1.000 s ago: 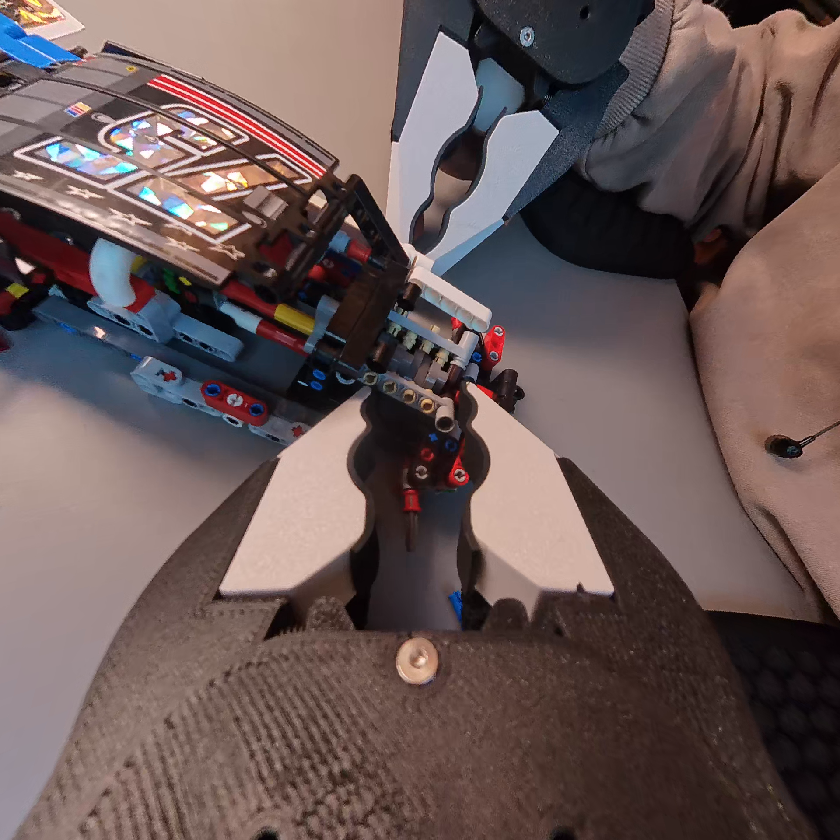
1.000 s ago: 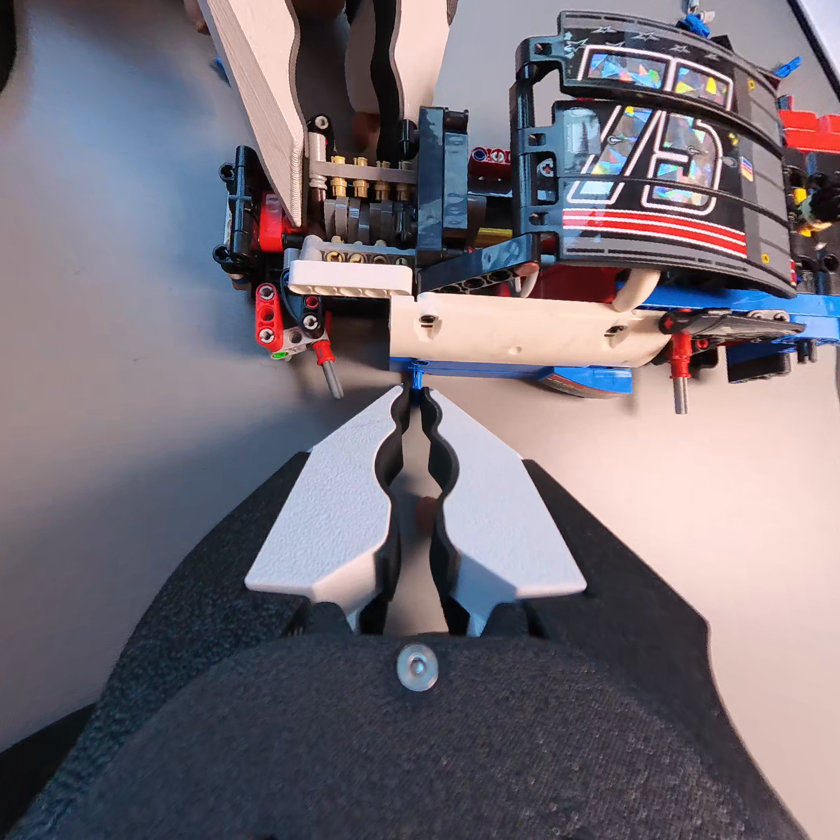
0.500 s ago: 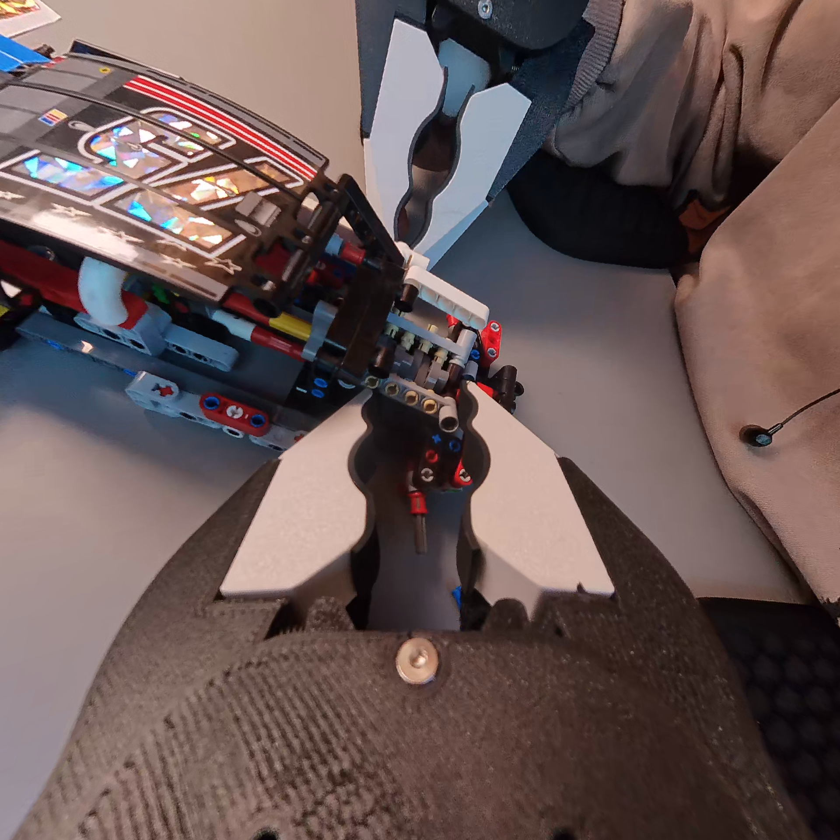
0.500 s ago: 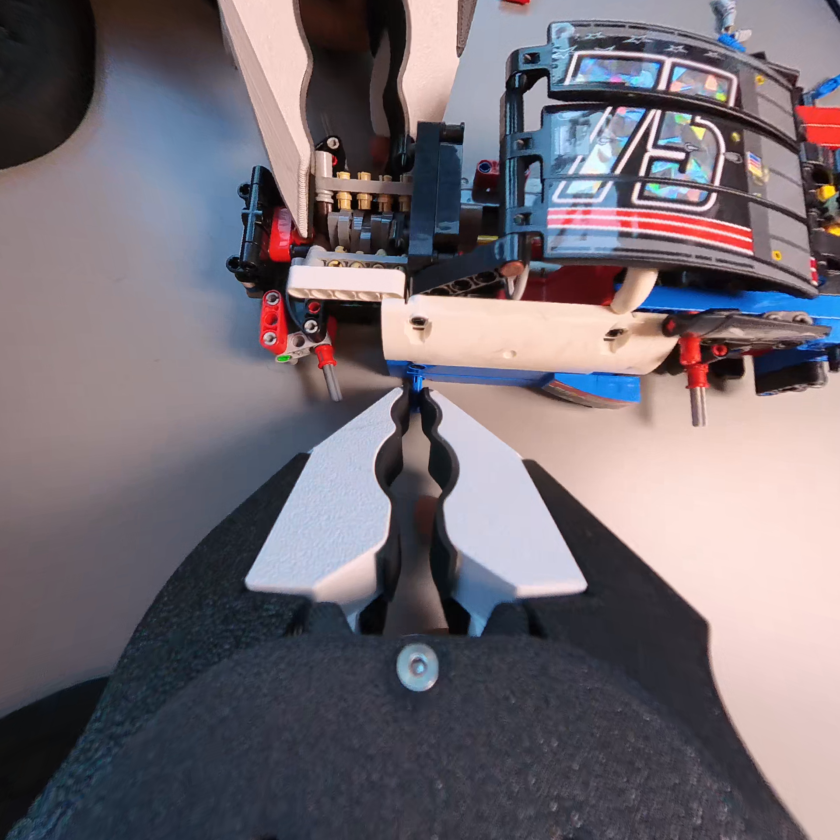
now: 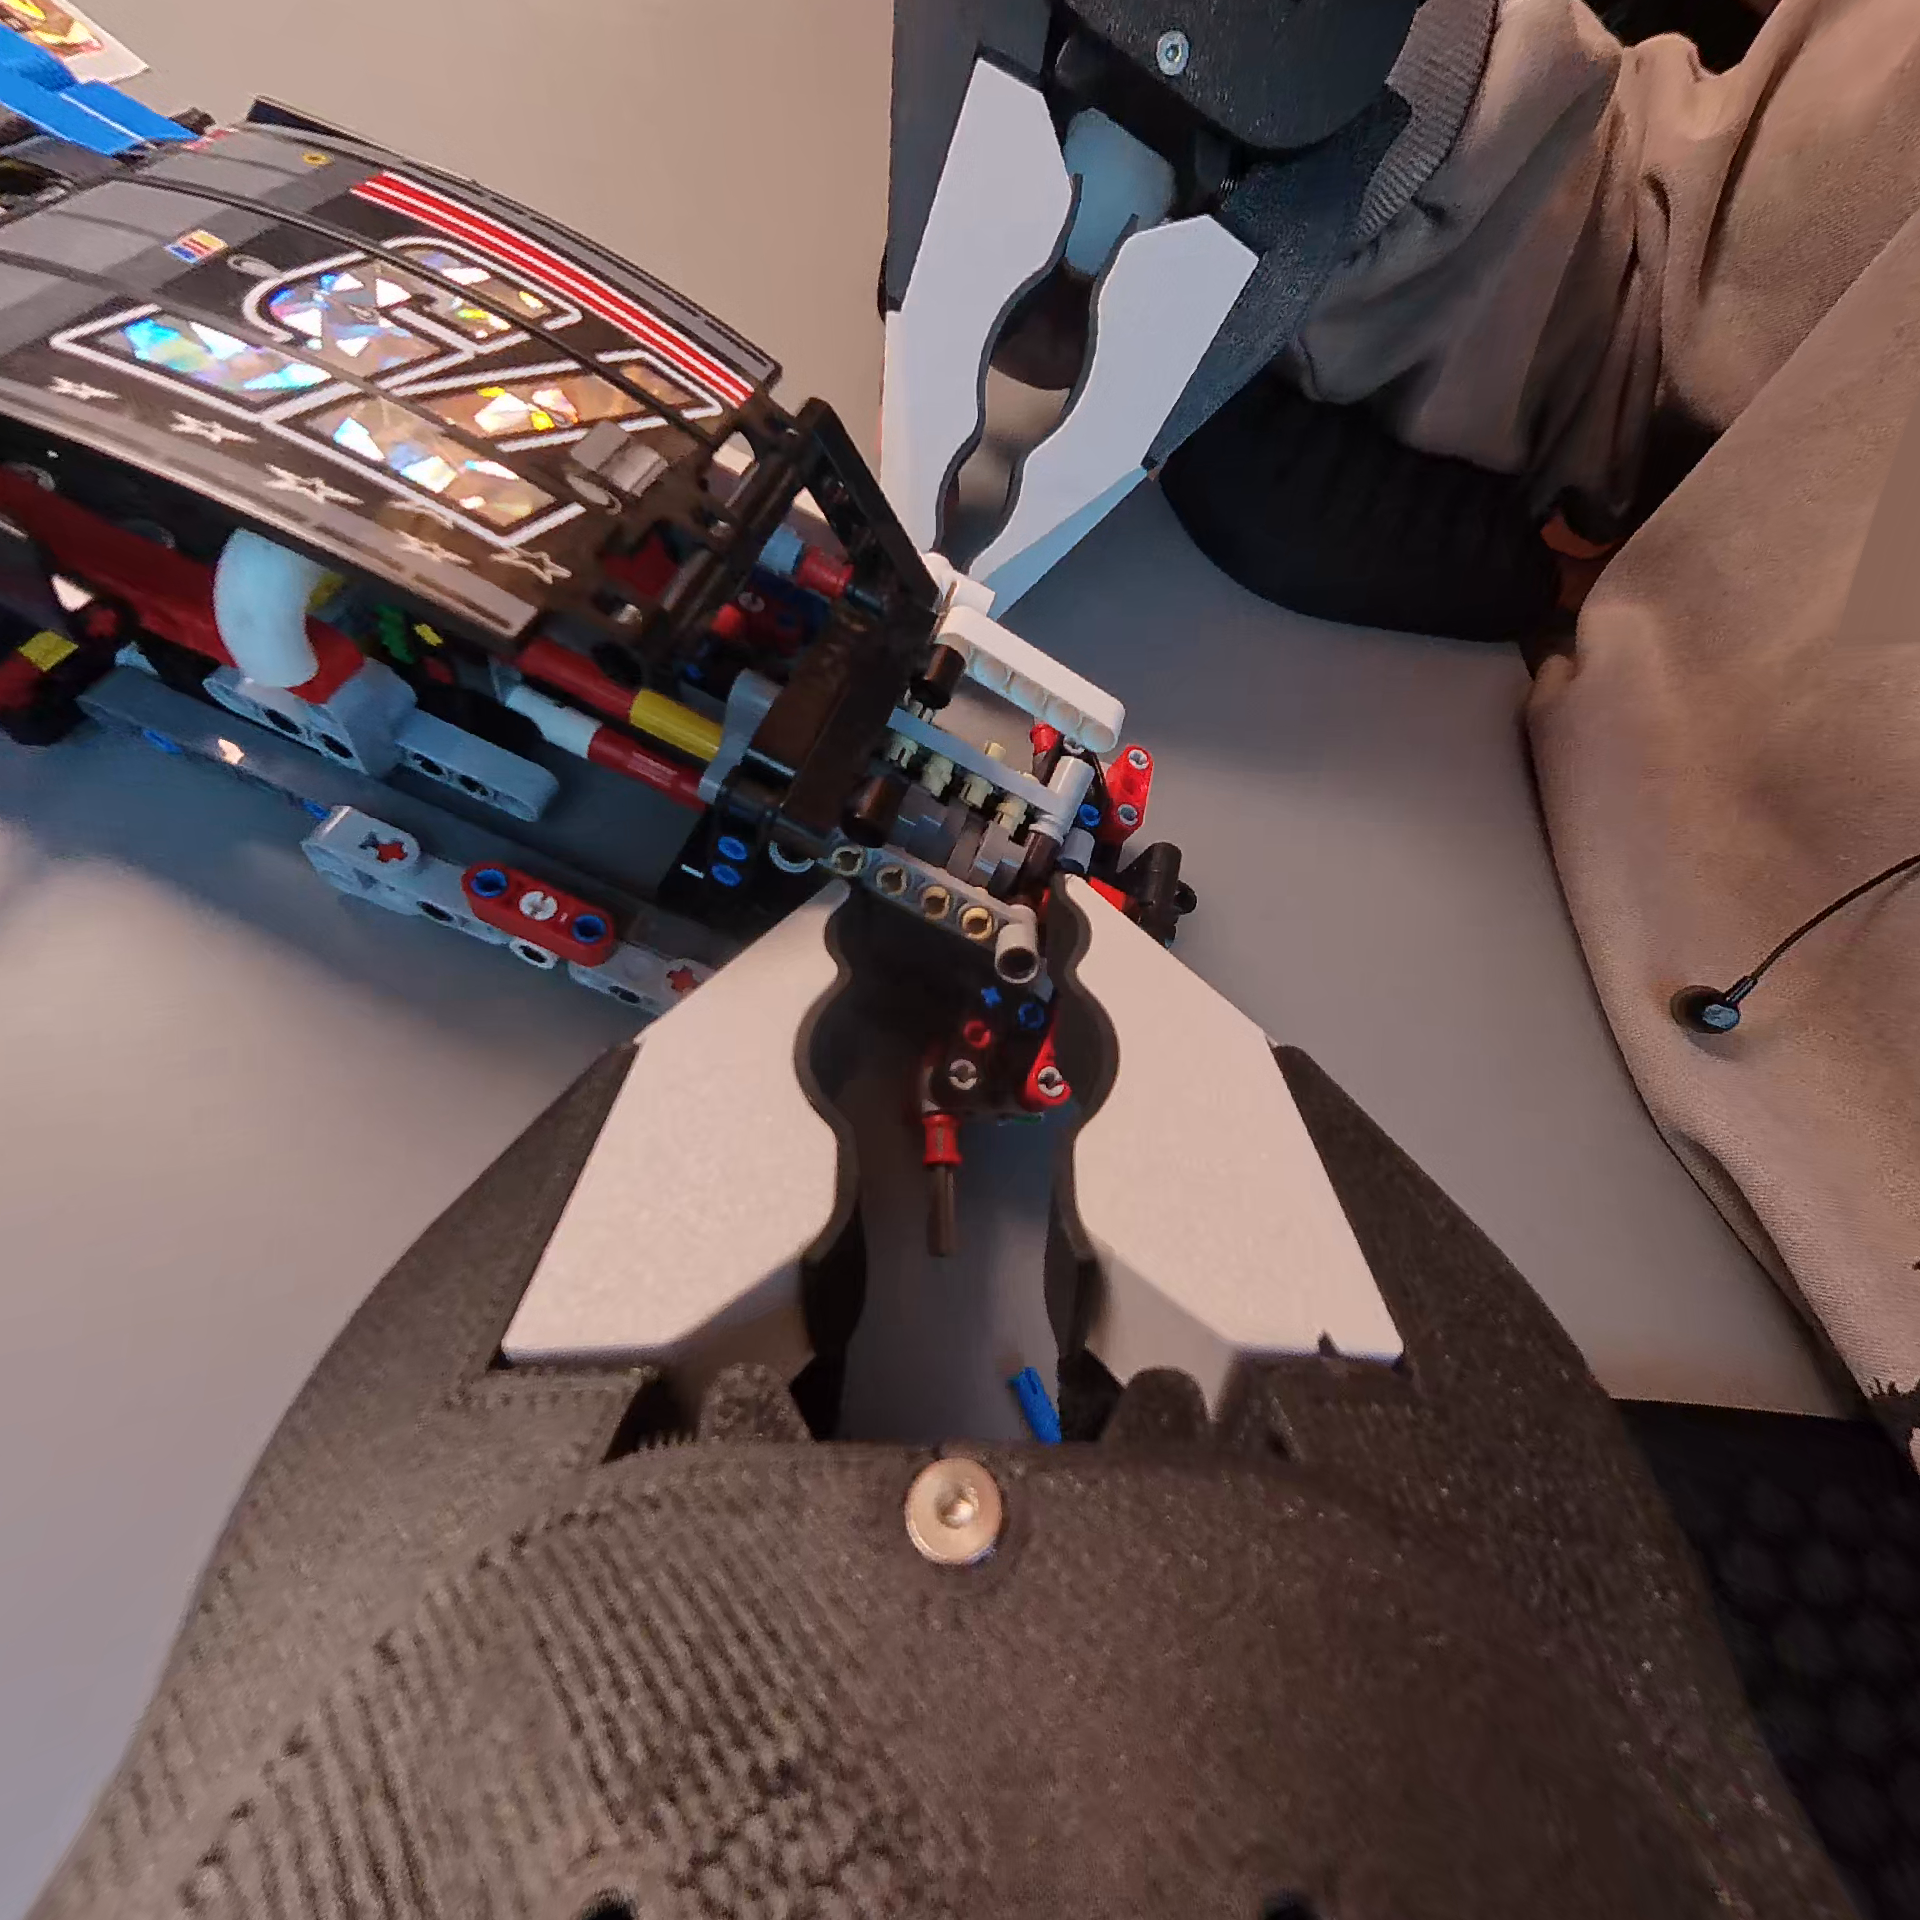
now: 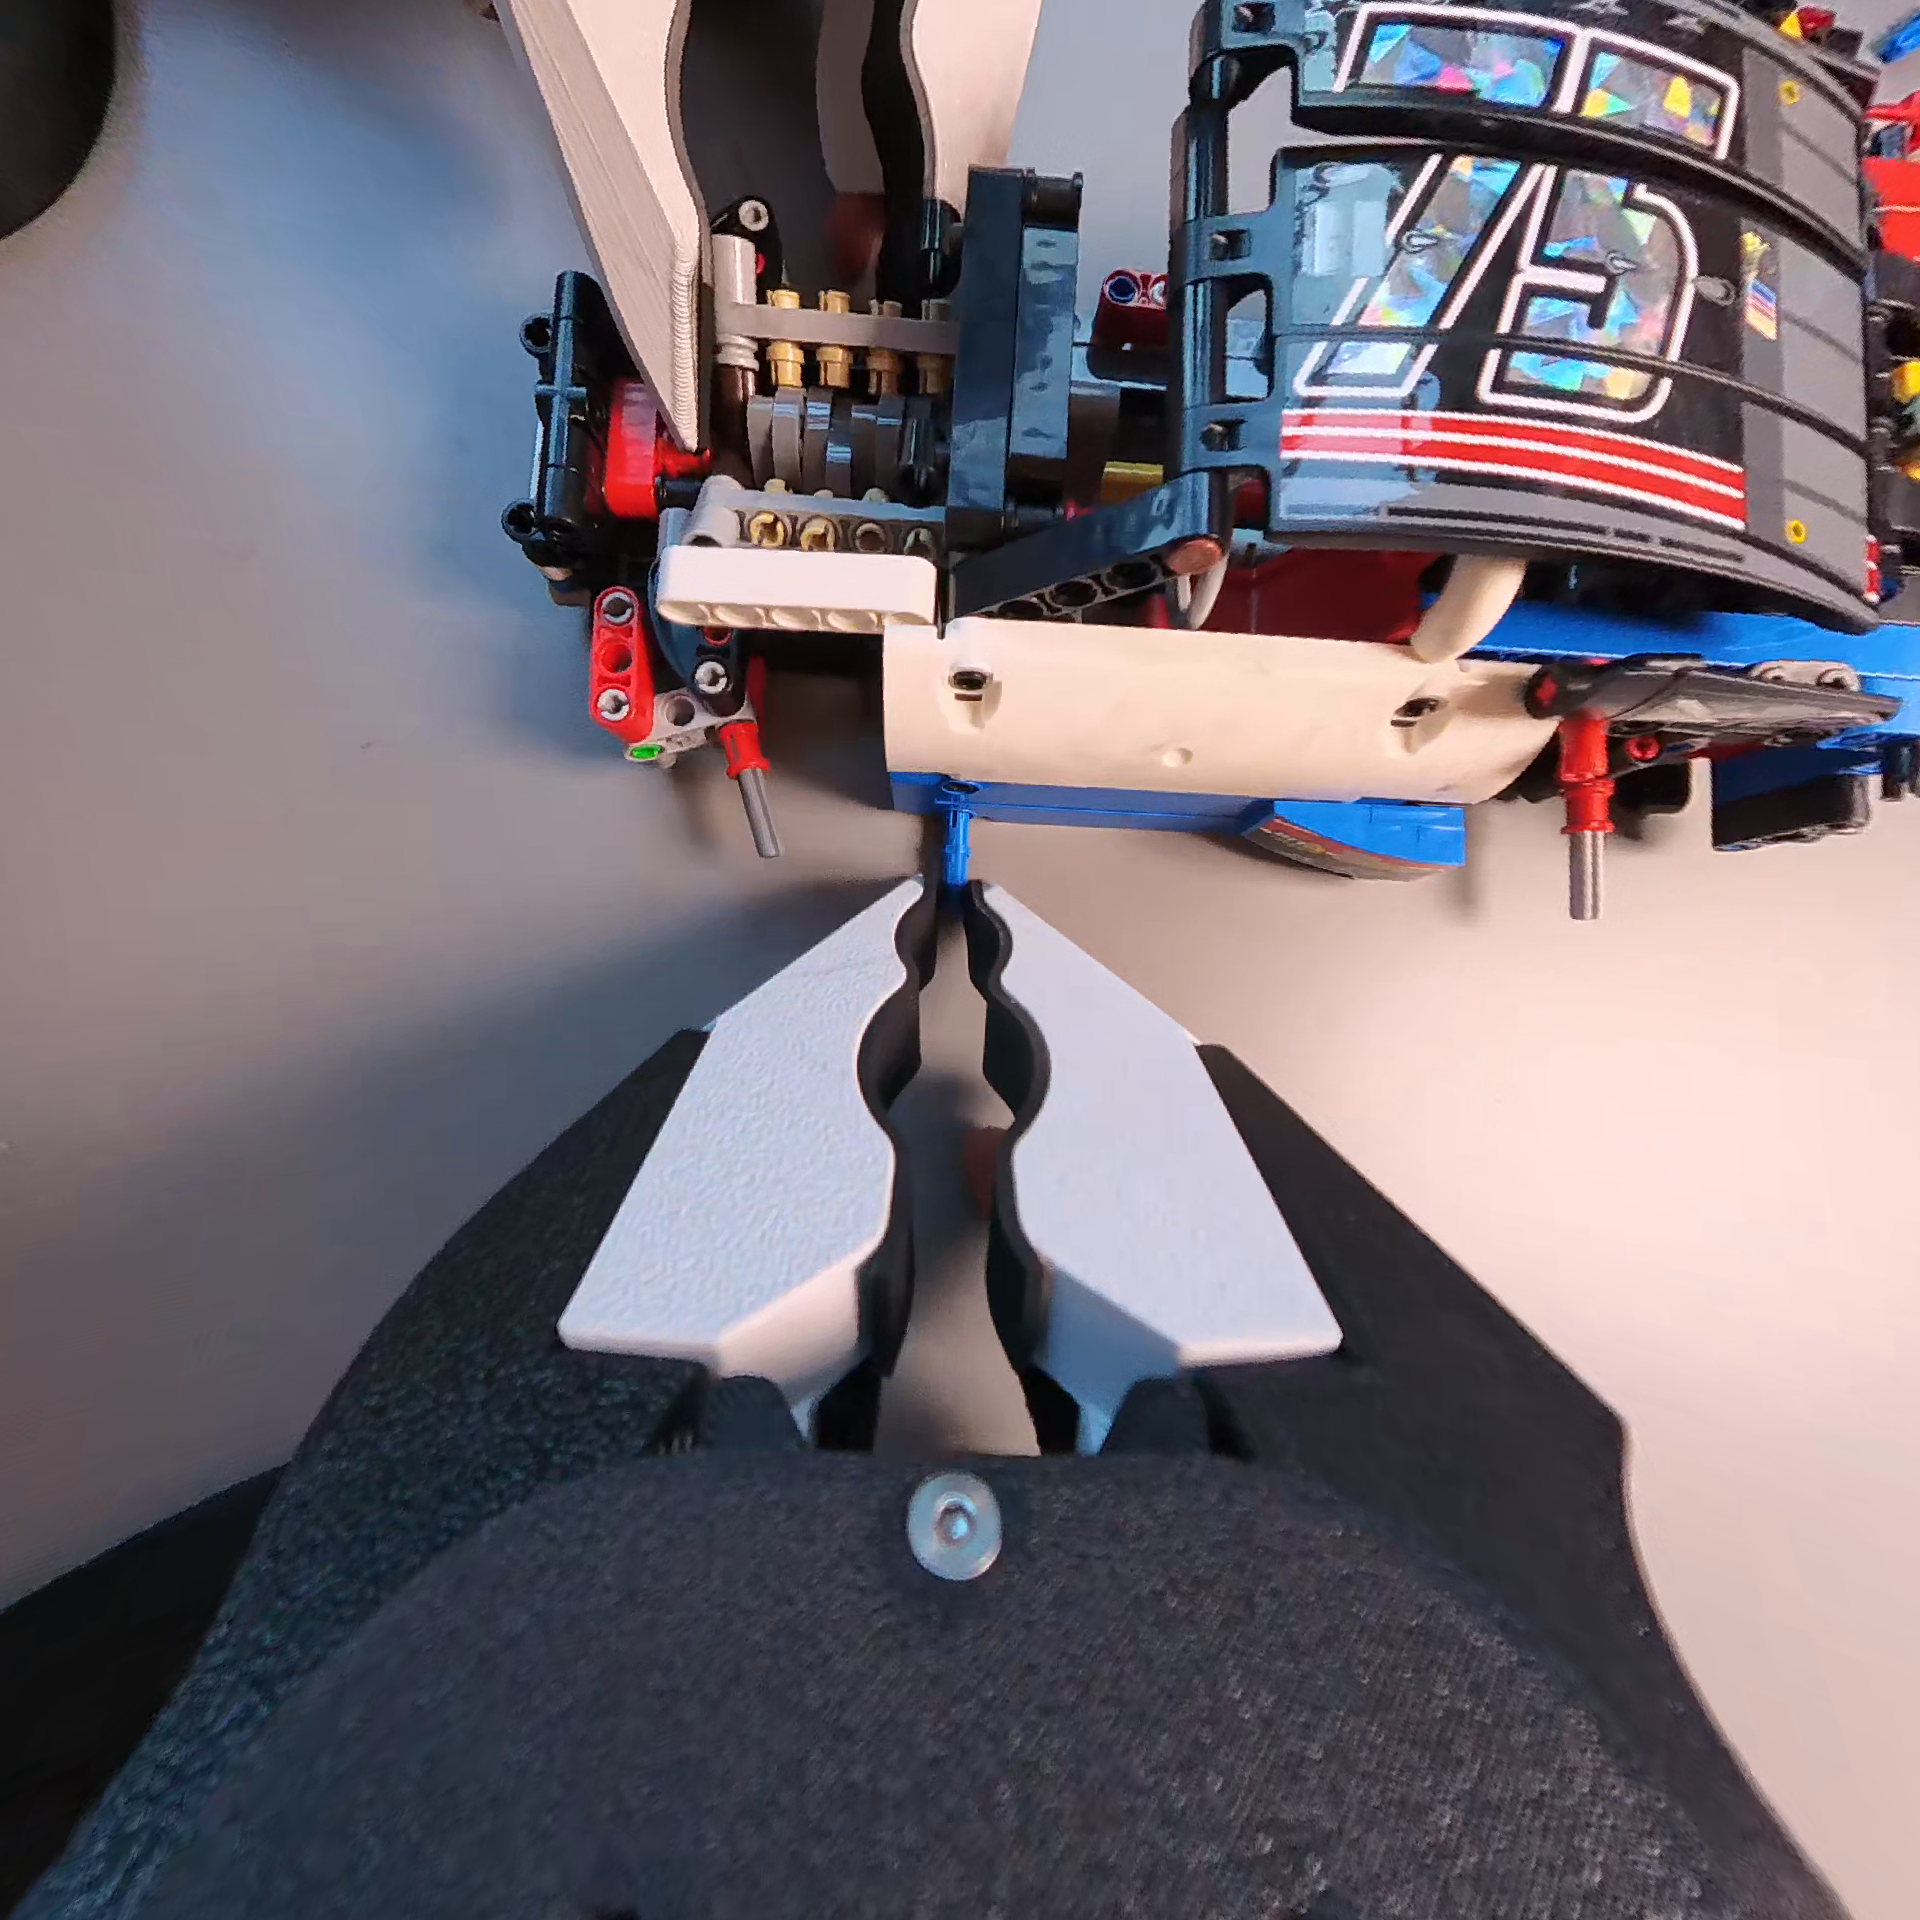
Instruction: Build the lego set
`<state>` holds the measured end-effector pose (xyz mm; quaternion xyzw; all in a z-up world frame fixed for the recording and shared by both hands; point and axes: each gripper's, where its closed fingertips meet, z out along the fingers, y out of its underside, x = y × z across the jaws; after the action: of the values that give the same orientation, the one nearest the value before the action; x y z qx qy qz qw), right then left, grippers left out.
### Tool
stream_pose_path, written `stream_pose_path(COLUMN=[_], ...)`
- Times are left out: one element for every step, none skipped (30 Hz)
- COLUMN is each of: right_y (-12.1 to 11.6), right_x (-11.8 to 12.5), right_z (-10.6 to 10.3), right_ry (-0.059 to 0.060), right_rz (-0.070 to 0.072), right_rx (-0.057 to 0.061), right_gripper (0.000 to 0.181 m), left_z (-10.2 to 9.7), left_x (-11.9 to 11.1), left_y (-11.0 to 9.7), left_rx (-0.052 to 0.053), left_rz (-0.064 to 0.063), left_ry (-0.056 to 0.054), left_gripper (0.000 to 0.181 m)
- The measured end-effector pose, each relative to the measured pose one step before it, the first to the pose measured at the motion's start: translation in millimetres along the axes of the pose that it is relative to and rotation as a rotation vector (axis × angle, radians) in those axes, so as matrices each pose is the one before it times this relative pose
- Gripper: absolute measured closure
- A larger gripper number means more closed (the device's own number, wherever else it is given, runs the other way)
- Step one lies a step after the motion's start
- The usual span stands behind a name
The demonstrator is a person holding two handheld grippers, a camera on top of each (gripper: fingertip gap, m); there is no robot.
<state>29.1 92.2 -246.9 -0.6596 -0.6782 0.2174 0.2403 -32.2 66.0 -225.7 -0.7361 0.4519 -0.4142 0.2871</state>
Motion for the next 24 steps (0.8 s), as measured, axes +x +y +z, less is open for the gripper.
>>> stream_pose_path(right_y=[0.26, -0.01, 0.17, 0.36, 0.34, 0.12, 0.15, -0.10, 0.18, -0.83, -0.42, -0.05, -0.02, -0.18, -0.11, -0.13, -0.35, -0.37, -0.21, -0.22, -0.25, -0.49, -0.70, -0.76], right_x=[-0.09, -0.14, -0.14, -0.20, -0.84, -1.20, -0.57, 0.00, 1.23, 0.89, 0.03, 0.09, 0.28, 0.19, 0.14, 0.25, 0.23, 0.07, 0.09, 0.12, 0.09, 0.32, 0.53, 0.60], right_z=[-0.20, -0.07, -0.13, -0.27, -0.41, -0.34, -0.46, -0.27, 0.71, 0.80, 0.32, 0.04, 0.00, -0.04, 0.06, 0.06, 0.24, 0.25, 0.15, 0.13, 0.13, 0.30, 0.43, 0.54], right_ry=[-0.0022, -0.0020, -0.0006, -0.0007, -0.0054, -0.0083, -0.0058, -0.0019, 0.0090, 0.0098, 0.0028, -0.0025, -0.0057, -0.0070, -0.0063, -0.0019, -0.0004, -0.0018, -0.0013, 0.0002, -0.0006, -0.0003, 0.0009, 0.0006], right_rz=[0.0024, 0.0023, 0.0022, 0.0001, -0.0004, 0.0018, 0.0036, 0.0033, -0.0008, -0.0087, -0.0047, 0.0008, 0.0030, 0.0045, 0.0023, -0.0018, 0.0001, 0.0024, 0.0033, -0.0013, -0.0038, -0.0066, -0.0027, -0.0045], right_rx=[0.0005, -0.0009, -0.0034, -0.0036, 0.0005, 0.0033, 0.0026, 0.0027, -0.0026, 0.0015, -0.0006, 0.0005, 0.0048, 0.0055, 0.0043, 0.0042, 0.0041, 0.0043, 0.0004, 0.0010, 0.0018, 0.0024, 0.0034, 0.0048], right_gripper=[0.178, 0.178, 0.178, 0.178, 0.176, 0.174, 0.174, 0.175, 0.178, 0.181, 0.181, 0.181, 0.181, 0.181, 0.181, 0.181, 0.181, 0.181, 0.181, 0.181, 0.181, 0.181, 0.181, 0.181], left_z=[0.07, 0.20, 0.25, 0.11, -0.03, -0.12, 0.01, 0.00, 0.02, 0.23, 0.23, 0.07, 0.09, 0.29, 0.16, 0.22, 0.16, 0.14, 0.20, 0.30, 0.14, 0.00, -0.03, -0.14], left_x=[0.10, 0.20, 0.06, 0.06, 0.04, -0.07, 0.04, 0.02, 0.04, 0.07, 0.00, 0.00, -0.07, 0.05, 0.04, 0.03, -0.02, 0.01, 0.02, 0.14, 0.03, -0.09, -0.12, -0.17], left_y=[-0.05, -0.07, -0.06, -0.13, 0.11, -0.10, 0.01, 0.04, -0.03, -0.06, -0.08, -0.06, 0.00, -0.05, -0.05, 0.09, 0.05, 0.07, -0.05, 0.01, -0.03, 0.08, -0.01, 0.04], left_rx=[0.0007, 0.0005, 0.0004, 0.0003, 0.0006, 0.0007, 0.0002, 0.0000, 0.0002, 0.0001, -0.0001, 0.0001, -0.0004, -0.0018, -0.0036, -0.0052, -0.0047, -0.0035, -0.0027, -0.0020, -0.0010, -0.0012, -0.0018, -0.0016], left_rz=[0.0005, -0.0006, -0.0008, -0.0008, -0.0015, -0.0013, 0.0001, 0.0003, -0.0006, -0.0010, -0.0019, -0.0019, -0.0028, -0.0018, 0.0001, 0.0017, 0.0005, 0.0011, 0.0008, -0.0002, 0.0017, 0.0012, -0.0004, -0.0018], left_ry=[-0.0020, -0.0005, -0.0001, 0.0005, 0.0010, 0.0005, -0.0003, -0.0004, 0.0000, 0.0005, 0.0002, 0.0012, 0.0018, 0.0022, 0.0031, 0.0035, 0.0026, 0.0014, 0.0013, 0.0007, -0.0004, 0.0005, 0.0020, 0.0028], left_gripper=[0.148, 0.148, 0.148, 0.148, 0.148, 0.148, 0.148, 0.148, 0.148, 0.148, 0.148, 0.148, 0.148, 0.148, 0.148, 0.148, 0.148, 0.148, 0.148, 0.148, 0.148, 0.148, 0.148, 0.148])
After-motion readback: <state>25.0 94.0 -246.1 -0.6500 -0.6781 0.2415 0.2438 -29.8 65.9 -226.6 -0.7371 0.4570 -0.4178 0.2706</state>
